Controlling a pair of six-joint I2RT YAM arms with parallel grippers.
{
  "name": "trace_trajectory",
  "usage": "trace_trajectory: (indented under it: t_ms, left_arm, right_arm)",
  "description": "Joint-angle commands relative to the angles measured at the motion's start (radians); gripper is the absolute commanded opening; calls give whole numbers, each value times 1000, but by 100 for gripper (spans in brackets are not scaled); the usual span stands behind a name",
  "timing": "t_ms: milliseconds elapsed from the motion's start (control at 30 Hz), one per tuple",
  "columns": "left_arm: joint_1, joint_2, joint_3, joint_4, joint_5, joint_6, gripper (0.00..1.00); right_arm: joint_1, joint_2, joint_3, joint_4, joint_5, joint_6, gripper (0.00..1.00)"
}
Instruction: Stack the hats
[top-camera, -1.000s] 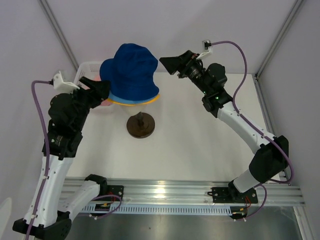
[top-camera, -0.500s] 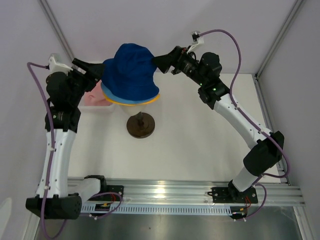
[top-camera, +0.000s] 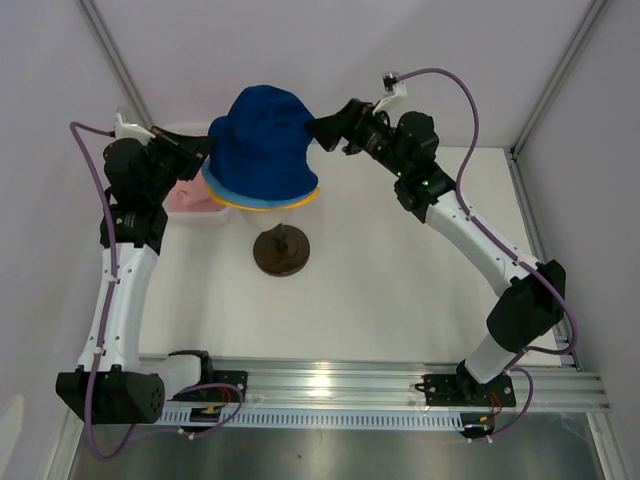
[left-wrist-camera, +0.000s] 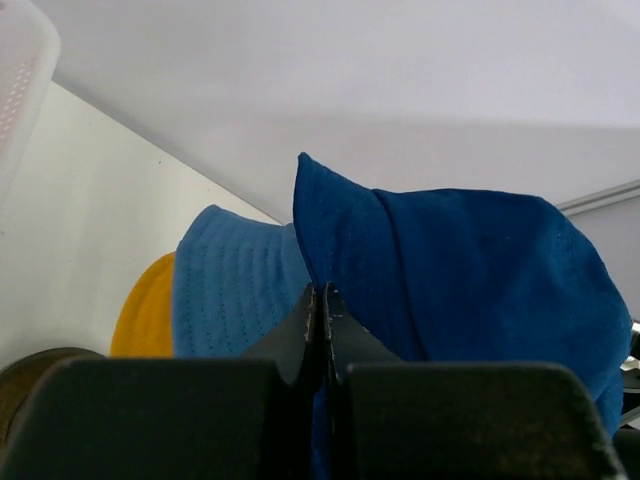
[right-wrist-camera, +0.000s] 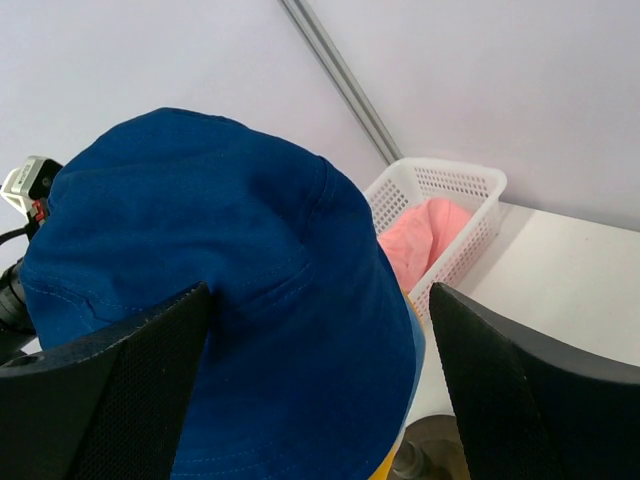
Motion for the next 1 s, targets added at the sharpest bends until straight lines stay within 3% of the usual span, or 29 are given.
trace_trajectory:
  t_ms: [0, 433, 667, 967]
  left_arm:
    - [6, -32, -23, 1, -10, 15, 1]
    - [3, -141, -211, -92, -30, 102, 1]
    - [-23, -224, -367, -18, -141, 211, 1]
    - [-72, -216, -396, 14, -178, 274, 1]
  right_arm:
    - [6, -3, -14, 65, 16, 12, 92]
    - [30, 17, -122, 175, 1, 73, 99]
    - [38, 33, -160, 210, -2, 96, 99]
    - [50, 46, -163, 209, 6, 104, 99]
